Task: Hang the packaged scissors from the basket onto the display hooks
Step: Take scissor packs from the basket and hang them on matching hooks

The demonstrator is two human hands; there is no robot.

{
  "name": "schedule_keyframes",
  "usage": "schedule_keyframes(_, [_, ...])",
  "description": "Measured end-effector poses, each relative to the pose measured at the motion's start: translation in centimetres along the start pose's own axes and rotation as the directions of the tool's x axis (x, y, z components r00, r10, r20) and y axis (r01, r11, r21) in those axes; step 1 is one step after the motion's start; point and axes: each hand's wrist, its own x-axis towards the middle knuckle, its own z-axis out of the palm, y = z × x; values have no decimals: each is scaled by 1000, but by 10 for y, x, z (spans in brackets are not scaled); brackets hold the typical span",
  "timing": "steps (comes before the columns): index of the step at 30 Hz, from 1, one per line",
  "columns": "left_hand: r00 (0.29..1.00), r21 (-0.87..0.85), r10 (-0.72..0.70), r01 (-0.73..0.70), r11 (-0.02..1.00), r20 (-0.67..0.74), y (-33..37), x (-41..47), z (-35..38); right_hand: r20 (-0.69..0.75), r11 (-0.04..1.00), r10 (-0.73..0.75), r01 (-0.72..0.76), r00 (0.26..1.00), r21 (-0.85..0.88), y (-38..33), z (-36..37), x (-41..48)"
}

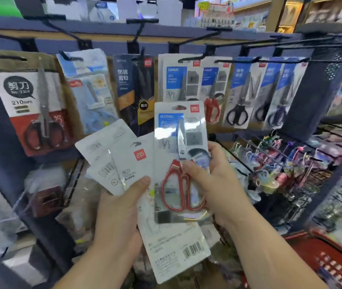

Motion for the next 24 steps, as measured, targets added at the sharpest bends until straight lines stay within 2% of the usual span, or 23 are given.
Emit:
schedule_keyframes(7, [992,-26,108,-110,994,-60,-29,-1,38,194,991,-2,-24,981,135,-6,-49,26])
schedule_keyframes(11, [985,-2,137,-138,990,-107,-37,2,50,297,995,-33,4,954,98,-9,-66,43])
schedule_keyframes(17, [979,16,123,-122,992,-163,-38,3,61,241,973,-104,49,965,224,-14,-84,63])
schedule_keyframes(24, [971,52,155,-148,988,-183,-25,5,57,163,969,-164,128,973,213,-19,-109,73])
